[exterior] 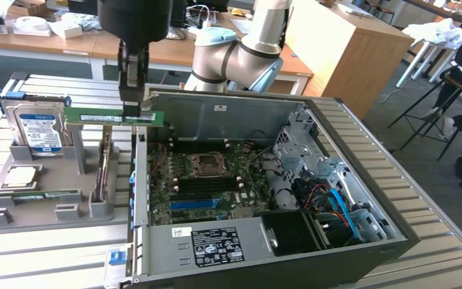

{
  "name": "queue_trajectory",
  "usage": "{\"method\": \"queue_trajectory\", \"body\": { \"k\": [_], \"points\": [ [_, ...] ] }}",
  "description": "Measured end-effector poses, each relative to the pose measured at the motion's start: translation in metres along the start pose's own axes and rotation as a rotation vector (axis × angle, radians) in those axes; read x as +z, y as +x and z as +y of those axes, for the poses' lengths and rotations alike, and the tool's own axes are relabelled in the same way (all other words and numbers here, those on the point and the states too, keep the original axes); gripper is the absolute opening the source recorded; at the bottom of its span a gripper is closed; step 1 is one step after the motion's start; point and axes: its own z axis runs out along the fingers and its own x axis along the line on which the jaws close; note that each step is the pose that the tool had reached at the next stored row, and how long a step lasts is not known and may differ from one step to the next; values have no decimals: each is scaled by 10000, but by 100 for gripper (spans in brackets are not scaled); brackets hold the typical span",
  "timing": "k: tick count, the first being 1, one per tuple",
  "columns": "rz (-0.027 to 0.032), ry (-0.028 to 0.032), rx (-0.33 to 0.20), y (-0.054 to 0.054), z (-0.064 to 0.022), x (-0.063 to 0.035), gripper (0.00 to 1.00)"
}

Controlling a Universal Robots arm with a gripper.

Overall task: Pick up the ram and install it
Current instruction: 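Pick up the ram and move it above insertion slot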

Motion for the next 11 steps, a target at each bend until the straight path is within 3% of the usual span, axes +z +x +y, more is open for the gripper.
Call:
{"method": "queue_trajectory", "body": {
  "k": [11],
  "points": [
    [-1,1,-1,0,-150,-6,12]
  ]
}}
